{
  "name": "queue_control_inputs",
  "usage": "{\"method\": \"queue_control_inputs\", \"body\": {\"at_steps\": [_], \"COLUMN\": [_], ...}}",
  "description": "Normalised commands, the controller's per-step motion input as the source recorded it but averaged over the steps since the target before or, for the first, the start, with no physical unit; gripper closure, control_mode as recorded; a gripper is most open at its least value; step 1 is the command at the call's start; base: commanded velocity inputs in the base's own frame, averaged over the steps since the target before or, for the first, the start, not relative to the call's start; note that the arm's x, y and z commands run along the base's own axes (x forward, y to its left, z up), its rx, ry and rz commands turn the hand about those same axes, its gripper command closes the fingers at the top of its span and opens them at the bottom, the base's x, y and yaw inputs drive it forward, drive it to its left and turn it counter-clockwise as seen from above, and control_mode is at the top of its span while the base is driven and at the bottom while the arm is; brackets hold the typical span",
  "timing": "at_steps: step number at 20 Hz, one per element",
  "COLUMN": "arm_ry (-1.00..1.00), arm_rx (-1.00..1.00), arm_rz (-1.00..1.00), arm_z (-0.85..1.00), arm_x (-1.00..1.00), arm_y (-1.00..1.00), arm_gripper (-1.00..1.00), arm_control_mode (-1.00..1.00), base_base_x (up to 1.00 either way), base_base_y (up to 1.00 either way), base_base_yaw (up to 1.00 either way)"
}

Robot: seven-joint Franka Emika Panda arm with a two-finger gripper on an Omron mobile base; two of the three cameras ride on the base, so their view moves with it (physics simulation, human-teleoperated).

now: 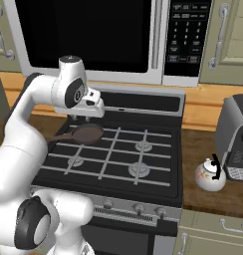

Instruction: Pick the kettle from the counter and place it on a stove burner. Then turn the burner on.

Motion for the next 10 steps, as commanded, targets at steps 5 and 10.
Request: {"method": "queue_control_inputs", "body": {"at_steps": [5,10], "arm_ry": [-0.19,-0.19], "arm_rx": [0.0,0.0], "arm_rz": [0.0,-0.08], "arm_z": [0.0,0.0], "arm_x": [-0.18,-0.2], "arm_y": [-0.16,-0.66], "arm_gripper": [-1.0,-1.0], "arm_control_mode": [-1.0,-1.0], "base_base_x": [0.0,0.0], "base_base_y": [0.0,0.0], "base_base_yaw": [0.0,0.0]}}
